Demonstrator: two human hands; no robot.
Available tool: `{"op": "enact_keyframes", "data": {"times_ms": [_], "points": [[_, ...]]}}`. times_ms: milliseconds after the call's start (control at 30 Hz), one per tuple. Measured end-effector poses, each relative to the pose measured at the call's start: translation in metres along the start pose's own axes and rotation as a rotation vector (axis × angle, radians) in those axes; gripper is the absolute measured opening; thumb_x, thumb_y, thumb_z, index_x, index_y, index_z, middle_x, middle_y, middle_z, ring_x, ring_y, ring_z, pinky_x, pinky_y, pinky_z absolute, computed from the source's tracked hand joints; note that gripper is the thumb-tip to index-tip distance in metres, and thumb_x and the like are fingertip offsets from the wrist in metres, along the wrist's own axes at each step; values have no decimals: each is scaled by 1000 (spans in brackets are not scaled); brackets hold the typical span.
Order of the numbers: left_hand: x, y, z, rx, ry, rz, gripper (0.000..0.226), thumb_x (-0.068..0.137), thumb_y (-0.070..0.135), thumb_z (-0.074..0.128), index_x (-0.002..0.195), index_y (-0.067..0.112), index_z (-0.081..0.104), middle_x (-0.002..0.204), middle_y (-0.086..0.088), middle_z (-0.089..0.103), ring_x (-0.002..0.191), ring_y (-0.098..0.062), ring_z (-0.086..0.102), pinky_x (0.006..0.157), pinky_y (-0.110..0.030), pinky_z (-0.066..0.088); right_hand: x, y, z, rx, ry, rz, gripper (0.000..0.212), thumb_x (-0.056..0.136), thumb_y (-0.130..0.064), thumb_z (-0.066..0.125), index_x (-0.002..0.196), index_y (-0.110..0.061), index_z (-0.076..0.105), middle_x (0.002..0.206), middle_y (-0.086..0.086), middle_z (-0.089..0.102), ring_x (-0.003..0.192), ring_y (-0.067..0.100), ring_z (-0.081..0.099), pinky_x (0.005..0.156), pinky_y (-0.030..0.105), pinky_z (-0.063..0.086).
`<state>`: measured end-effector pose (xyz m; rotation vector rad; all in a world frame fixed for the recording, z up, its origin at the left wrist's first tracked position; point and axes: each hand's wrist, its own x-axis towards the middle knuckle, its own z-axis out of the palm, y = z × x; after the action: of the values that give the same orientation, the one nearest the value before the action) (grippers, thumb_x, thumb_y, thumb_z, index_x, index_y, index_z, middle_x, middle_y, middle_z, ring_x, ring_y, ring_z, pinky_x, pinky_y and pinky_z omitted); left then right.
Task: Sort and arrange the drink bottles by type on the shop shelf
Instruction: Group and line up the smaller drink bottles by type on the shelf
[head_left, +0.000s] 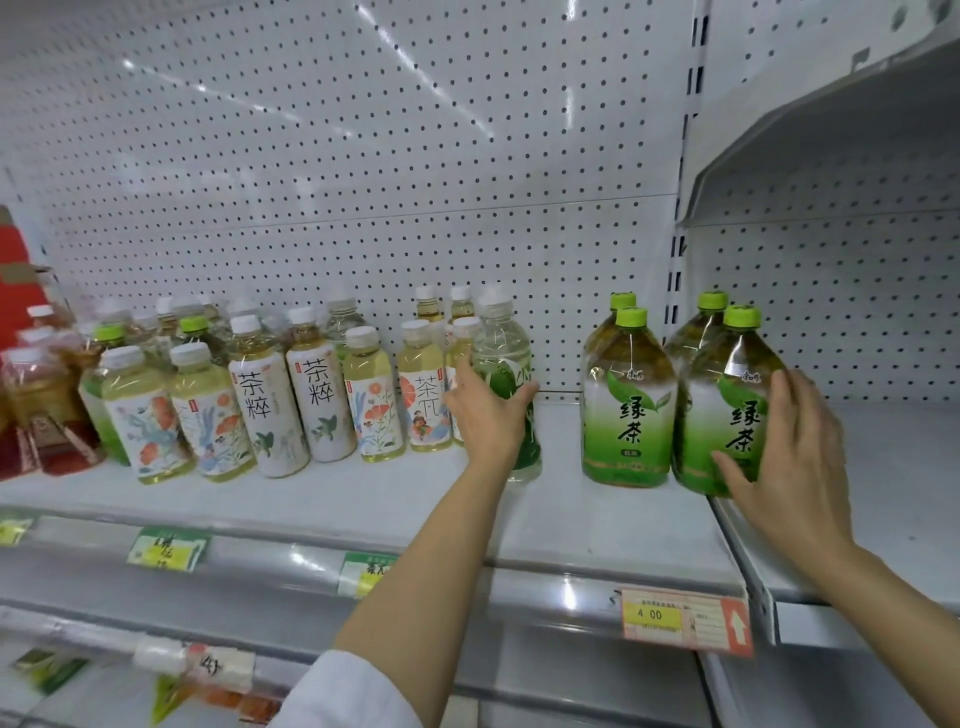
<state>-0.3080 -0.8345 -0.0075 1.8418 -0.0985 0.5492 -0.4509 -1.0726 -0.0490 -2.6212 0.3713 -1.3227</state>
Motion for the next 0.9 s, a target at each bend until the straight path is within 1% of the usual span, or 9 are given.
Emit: {"op": "enact_keyframes", "data": {"times_ms": [100, 200, 367, 433, 567, 700, 767, 833, 900], "points": [[-11, -5, -16, -138, 18, -27, 91, 67, 52, 83, 140, 19, 40, 135, -8, 54, 130, -34, 45, 106, -54, 44, -3, -11, 0, -25, 54, -62, 86, 84, -30, 70, 149, 2, 24, 154, 25, 24, 141, 43, 23, 115, 56, 21], [-19, -9, -40, -185, 23, 36, 97, 65, 64, 75, 145, 24, 36, 140, -2, 52, 134, -29, 44, 109, -52, 41, -5, -24, 1, -8, 60, -94, 84, 79, -42, 55, 146, 2, 31, 151, 24, 30, 140, 42, 25, 114, 55, 21], [-23, -12, -91, -249, 65, 118, 89, 79, 52, 77, 151, 24, 31, 149, 4, 45, 137, -13, 41, 116, -39, 35, -5, -44, 5, -21, 61, -149, 80, 80, -51, 41, 141, 2, 40, 144, 22, 42, 135, 38, 34, 109, 54, 27], [-23, -16, -113, -248, 125, 121, 89, 81, 52, 75, 152, 25, 30, 153, 5, 42, 139, -13, 39, 116, -38, 33, -6, -54, 6, -14, 80, -173, 76, 81, -50, 40, 138, 0, 45, 138, 21, 49, 129, 37, 40, 107, 50, 29], [-13, -29, -160, -281, 194, 111, 92, 85, 48, 71, 158, 26, 20, 160, 13, 26, 147, -7, 25, 121, -34, 23, -10, -84, 17, -3, 100, -229, 65, 85, -44, 41, 133, -1, 53, 127, 18, 59, 121, 30, 44, 104, 44, 29], [4, -47, -203, -254, 205, 65, 92, 86, 53, 70, 158, 25, 21, 162, -1, 31, 148, -23, 29, 121, -44, 24, -13, -120, 40, 15, 112, -293, 58, 89, -39, 43, 131, -2, 56, 124, 14, 62, 117, 30, 51, 104, 44, 34], [11, -61, -224, -248, 197, 59, 94, 77, 71, 68, 153, 31, 30, 156, -3, 42, 143, -27, 39, 117, -51, 32, -15, -143, 51, 31, 144, -314, 55, 90, -37, 44, 128, -1, 60, 121, 15, 64, 114, 31, 53, 103, 43, 36], [17, -77, -243, -236, 194, 52, 104, 64, 86, 64, 147, 32, 35, 147, -5, 51, 134, -30, 49, 108, -57, 42, -19, -166, 63, 50, 153, -317, 53, 90, -37, 44, 125, -1, 62, 118, 15, 66, 111, 32, 56, 99, 45, 43], [18, -85, -260, -231, 209, 57, 103, 63, 86, 65, 146, 32, 36, 143, -4, 54, 131, -30, 52, 106, -57, 45, -21, -190, 75, 72, 147, -341, 51, 89, -35, 45, 123, -1, 63, 116, 14, 67, 108, 30, 58, 96, 44, 45]]}}
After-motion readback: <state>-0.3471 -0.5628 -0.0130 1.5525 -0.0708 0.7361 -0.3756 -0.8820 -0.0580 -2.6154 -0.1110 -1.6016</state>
